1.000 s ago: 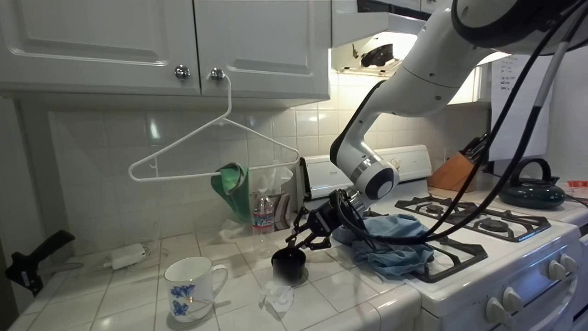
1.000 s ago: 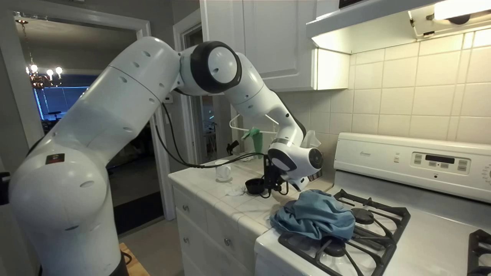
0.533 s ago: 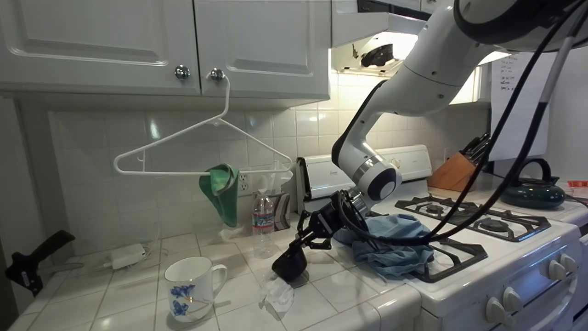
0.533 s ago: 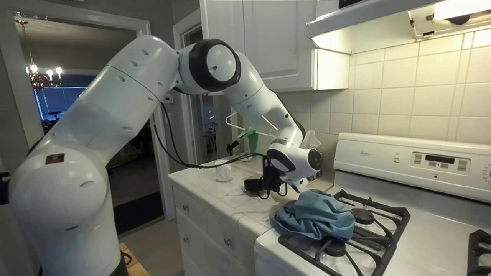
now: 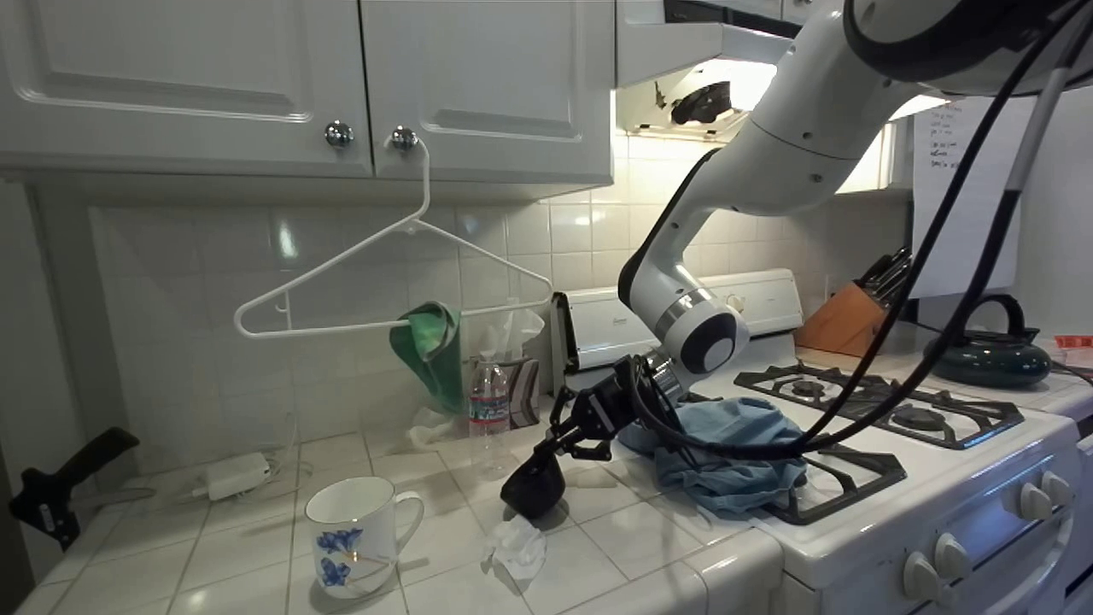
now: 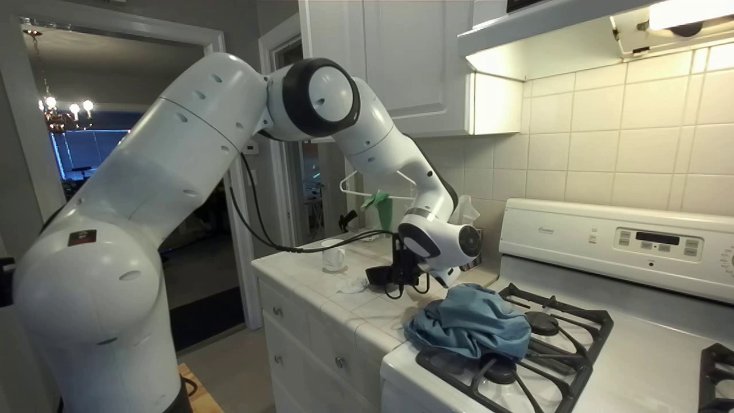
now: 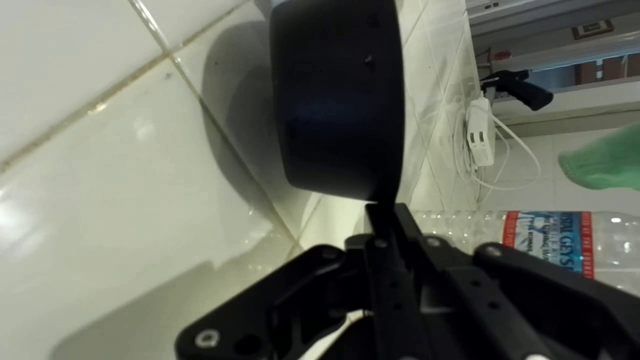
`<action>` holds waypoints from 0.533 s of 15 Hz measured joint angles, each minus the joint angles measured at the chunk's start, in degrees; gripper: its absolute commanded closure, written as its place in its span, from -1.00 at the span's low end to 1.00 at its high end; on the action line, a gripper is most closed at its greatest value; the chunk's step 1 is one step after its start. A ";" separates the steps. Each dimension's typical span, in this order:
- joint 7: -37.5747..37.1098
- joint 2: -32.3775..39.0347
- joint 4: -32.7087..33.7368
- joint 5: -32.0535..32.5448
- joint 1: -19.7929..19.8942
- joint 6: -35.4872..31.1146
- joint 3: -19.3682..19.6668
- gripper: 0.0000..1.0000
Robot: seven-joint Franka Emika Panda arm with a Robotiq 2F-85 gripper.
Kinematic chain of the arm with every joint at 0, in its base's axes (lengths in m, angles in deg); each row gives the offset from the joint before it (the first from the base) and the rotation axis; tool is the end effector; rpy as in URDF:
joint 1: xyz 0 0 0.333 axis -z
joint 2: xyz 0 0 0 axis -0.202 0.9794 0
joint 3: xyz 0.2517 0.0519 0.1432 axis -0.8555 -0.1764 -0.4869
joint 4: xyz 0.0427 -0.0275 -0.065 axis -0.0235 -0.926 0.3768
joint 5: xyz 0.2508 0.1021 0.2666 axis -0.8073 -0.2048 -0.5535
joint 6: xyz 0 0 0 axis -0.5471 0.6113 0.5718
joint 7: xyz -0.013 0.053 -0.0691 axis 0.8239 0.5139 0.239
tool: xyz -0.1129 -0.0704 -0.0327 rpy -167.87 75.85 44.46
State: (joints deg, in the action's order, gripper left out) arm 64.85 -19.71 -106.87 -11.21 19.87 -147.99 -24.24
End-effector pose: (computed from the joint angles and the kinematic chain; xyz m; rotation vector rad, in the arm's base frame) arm 0.6278 -0.0365 0.1283 -1.9964 0.7013 -0.1031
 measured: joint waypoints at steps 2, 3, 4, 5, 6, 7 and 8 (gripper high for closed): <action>3.58 0.01 -0.12 -3.80 0.03 0.00 -0.11 0.97; 5.14 0.01 -0.21 -5.59 0.03 0.09 -0.12 0.97; 6.37 0.01 -0.31 -7.09 0.07 0.37 -0.12 0.97; 7.45 0.01 -0.47 -8.45 0.17 0.84 -0.11 0.97; 8.32 0.01 -0.70 -9.71 0.35 1.58 -0.10 0.97; 9.14 0.01 -0.96 -10.90 0.56 2.30 -0.08 0.97; 9.78 0.01 -1.28 -12.14 0.78 3.18 -0.02 0.97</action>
State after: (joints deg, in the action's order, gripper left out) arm 74.62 -19.70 -108.15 -23.35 20.65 -144.81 -24.25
